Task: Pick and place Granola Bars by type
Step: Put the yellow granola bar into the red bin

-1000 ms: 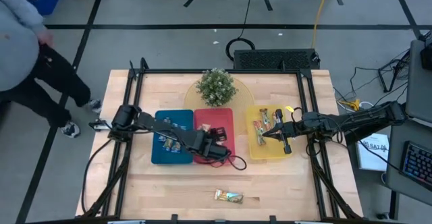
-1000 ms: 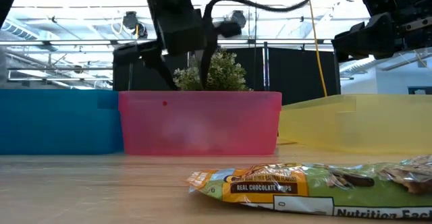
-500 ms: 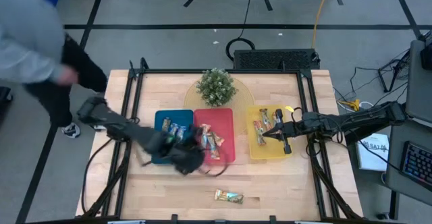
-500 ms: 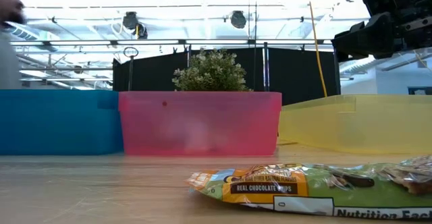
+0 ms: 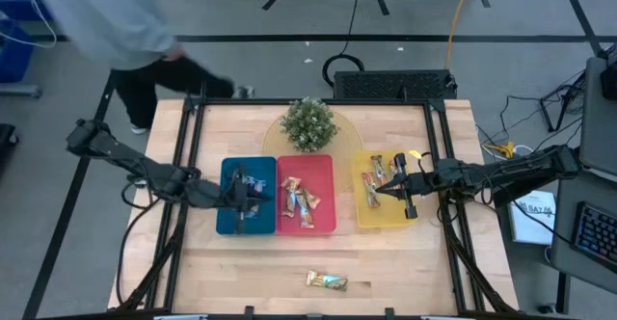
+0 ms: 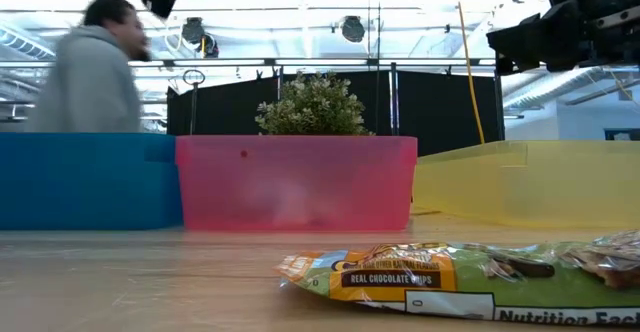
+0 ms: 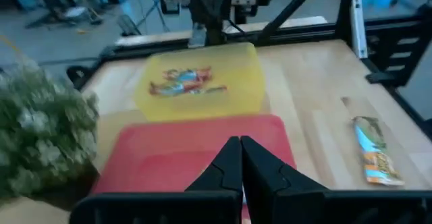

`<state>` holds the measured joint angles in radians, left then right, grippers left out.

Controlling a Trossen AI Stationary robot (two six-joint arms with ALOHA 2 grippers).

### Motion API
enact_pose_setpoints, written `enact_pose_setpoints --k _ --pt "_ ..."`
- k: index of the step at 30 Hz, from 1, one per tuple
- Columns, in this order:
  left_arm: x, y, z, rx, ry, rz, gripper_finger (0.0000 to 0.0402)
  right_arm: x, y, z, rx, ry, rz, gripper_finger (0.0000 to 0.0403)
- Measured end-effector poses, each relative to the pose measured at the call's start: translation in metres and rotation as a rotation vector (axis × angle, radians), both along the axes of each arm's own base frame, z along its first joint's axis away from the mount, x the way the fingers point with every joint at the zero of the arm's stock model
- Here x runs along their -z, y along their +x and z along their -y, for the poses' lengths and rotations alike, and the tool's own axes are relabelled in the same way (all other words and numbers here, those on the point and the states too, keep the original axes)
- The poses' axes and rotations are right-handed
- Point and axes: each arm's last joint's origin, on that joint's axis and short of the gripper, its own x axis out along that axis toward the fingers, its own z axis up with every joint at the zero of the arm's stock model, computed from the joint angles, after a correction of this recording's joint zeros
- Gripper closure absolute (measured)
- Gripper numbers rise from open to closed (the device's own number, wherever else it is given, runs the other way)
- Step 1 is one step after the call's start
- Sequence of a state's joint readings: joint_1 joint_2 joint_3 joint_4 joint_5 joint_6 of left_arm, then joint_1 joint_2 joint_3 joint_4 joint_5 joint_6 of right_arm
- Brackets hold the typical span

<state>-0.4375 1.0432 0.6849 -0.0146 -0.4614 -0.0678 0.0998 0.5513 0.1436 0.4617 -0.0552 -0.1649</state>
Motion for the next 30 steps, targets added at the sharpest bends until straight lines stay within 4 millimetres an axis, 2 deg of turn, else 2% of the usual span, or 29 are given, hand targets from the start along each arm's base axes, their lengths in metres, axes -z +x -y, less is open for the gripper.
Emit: enact_pose_setpoints --k 5,12,16,18,21,24,26,30 --pt "0.021 -0.013 -0.02 0.071 -0.109 0.087 0.0395 -0.001 0.0 0.0 0.0 -0.022 0.018 0.0403" --pt "0.052 -0.028 -0.03 0.222 -0.19 0.209 0.0395 -0.002 0.0 0.0 0.011 -0.04 0.022 0.0403" --pt "0.06 -0.03 -0.035 0.222 -0.178 0.229 0.0398 -0.008 0.002 0.008 0.27 -0.079 0.001 0.0403" --pt "0.058 -0.03 -0.036 0.22 -0.141 0.256 0.0398 -0.021 0.006 0.005 0.274 -0.058 -0.031 0.0403" --pt "0.058 -0.029 -0.038 0.153 -0.068 0.263 0.0385 -0.052 0.017 -0.009 0.219 -0.009 -0.092 0.0403" --pt "0.062 -0.029 -0.039 0.106 -0.05 0.226 0.0371 -0.078 0.032 -0.028 0.293 -0.046 -0.213 0.0403" --pt "0.065 -0.03 -0.038 0.109 -0.062 0.196 0.0365 -0.092 0.044 -0.044 0.334 -0.09 -0.293 0.0403" --pt "0.067 -0.031 -0.037 0.11 -0.061 0.176 0.0363 -0.113 0.07 -0.09 0.258 -0.108 -0.397 0.0403"
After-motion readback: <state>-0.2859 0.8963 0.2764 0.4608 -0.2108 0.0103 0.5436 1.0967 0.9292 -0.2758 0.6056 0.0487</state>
